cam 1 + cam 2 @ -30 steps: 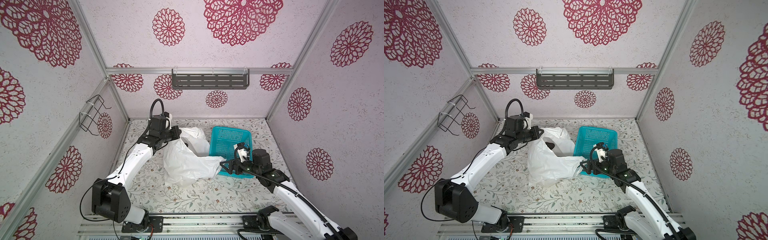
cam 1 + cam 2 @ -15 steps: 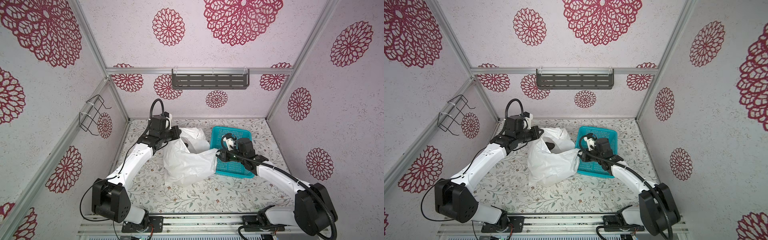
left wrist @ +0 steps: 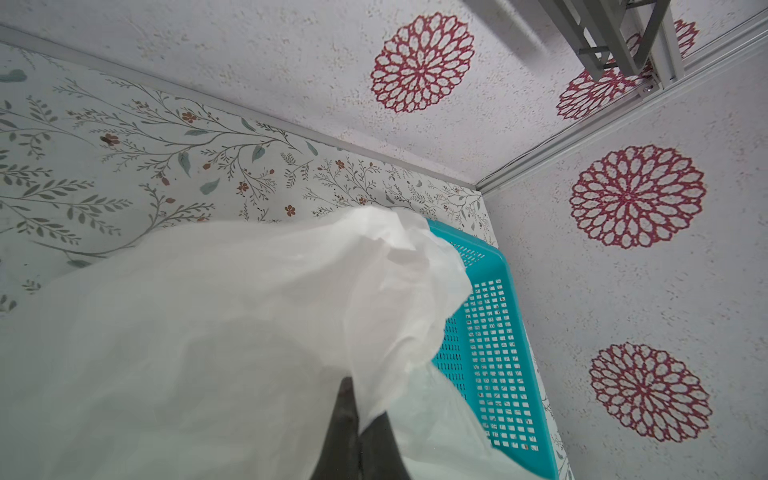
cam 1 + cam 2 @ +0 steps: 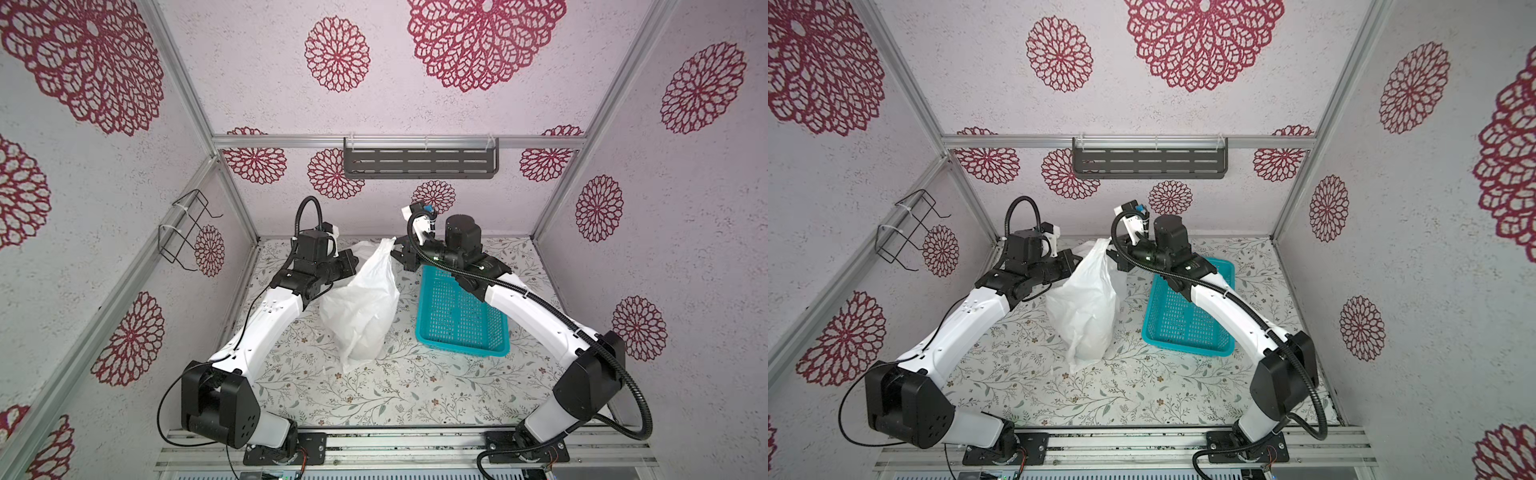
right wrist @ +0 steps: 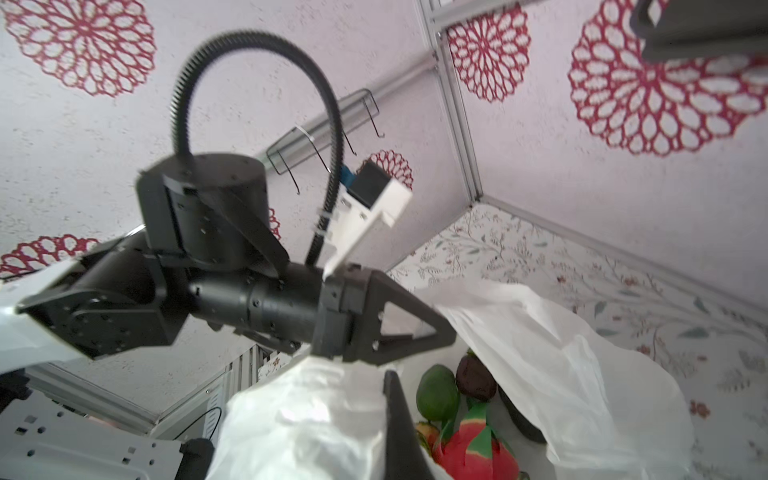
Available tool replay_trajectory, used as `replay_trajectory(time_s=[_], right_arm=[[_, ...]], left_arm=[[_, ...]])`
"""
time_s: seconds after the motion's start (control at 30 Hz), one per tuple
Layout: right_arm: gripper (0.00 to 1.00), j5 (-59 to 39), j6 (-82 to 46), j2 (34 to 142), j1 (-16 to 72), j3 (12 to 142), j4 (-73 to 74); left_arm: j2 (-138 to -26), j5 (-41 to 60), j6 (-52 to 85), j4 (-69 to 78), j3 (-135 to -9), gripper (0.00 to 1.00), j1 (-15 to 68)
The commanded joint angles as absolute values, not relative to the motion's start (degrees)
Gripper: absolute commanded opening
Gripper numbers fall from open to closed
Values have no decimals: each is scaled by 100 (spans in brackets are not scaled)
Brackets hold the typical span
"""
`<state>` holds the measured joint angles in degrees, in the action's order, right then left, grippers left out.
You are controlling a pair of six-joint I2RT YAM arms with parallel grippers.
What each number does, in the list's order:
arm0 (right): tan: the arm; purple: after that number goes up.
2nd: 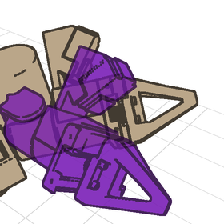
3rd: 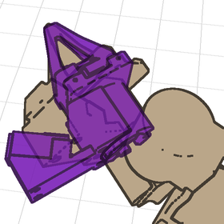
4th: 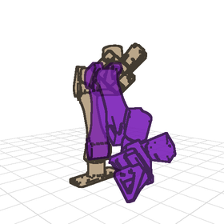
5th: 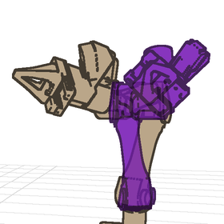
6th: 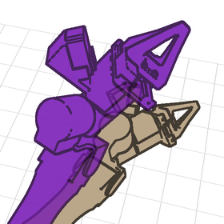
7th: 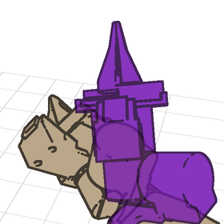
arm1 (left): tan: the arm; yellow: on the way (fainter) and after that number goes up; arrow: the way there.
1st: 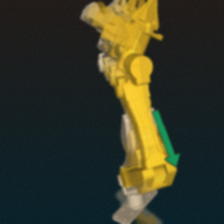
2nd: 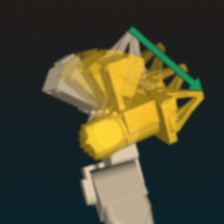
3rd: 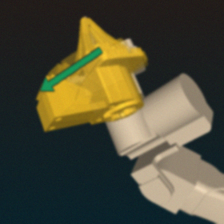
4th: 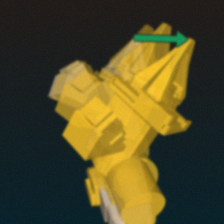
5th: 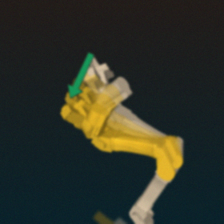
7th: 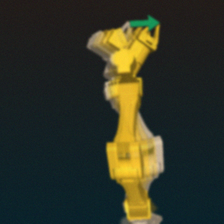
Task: Place the fruits into the plastic bag
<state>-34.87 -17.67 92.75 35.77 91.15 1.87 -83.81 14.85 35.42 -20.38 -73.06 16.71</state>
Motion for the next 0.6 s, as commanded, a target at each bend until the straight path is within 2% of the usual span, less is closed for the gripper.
replay_trajectory(time_s=[0.0, 0.3, 0.57], right_arm=[[0, -3519, -1166, 9005, 3635, 9771, 142], [0, -2176, 44, 8317, 3621, 9803, -755], [0, -1187, 212, 7556, 3621, 8930, -779]], left_arm=[[-8327, 1424, 3479, -1942, -7489, 0, 1634], [-8989, 1566, 3521, -1564, -8248, 0, 1634], [-8984, 1674, 3363, -655, -8868, 0, 1687]])
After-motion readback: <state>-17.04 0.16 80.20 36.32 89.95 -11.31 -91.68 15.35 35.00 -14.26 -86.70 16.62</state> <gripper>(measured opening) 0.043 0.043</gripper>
